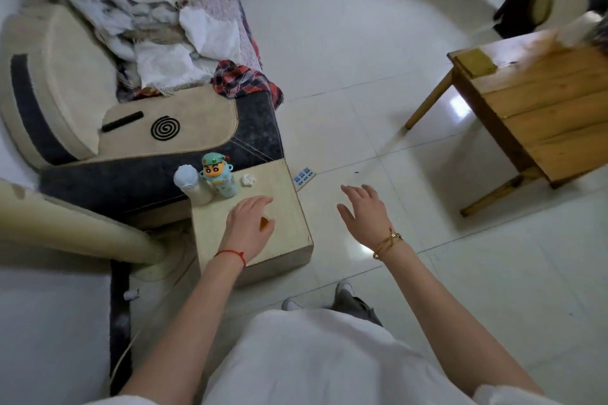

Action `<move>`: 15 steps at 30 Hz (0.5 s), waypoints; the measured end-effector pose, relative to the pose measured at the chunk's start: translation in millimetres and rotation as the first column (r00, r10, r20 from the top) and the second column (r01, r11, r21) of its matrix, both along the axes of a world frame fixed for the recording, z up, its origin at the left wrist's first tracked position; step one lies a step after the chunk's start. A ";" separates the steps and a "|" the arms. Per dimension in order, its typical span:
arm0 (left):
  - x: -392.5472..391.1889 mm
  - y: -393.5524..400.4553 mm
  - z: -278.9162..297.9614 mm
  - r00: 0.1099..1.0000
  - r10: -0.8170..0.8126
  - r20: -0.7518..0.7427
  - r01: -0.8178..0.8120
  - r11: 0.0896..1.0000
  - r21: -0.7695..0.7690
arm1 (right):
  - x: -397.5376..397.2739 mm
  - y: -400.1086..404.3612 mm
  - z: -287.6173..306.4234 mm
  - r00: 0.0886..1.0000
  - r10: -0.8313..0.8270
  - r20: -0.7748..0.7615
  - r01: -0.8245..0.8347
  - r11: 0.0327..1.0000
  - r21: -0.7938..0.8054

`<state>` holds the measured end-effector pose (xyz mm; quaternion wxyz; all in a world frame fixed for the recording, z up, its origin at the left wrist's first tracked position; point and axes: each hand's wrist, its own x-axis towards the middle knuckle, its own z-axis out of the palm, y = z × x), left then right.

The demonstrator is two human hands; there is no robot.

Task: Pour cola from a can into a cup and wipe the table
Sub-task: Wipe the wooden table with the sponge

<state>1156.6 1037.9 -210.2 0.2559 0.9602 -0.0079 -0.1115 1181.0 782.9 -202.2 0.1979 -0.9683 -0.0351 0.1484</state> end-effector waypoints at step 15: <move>56.7 -200.1 36.2 0.932 -0.355 0.076 0.353 0.935 0.039 | -38.4 -205.1 23.9 0.931 -0.362 0.054 0.360 0.932 0.055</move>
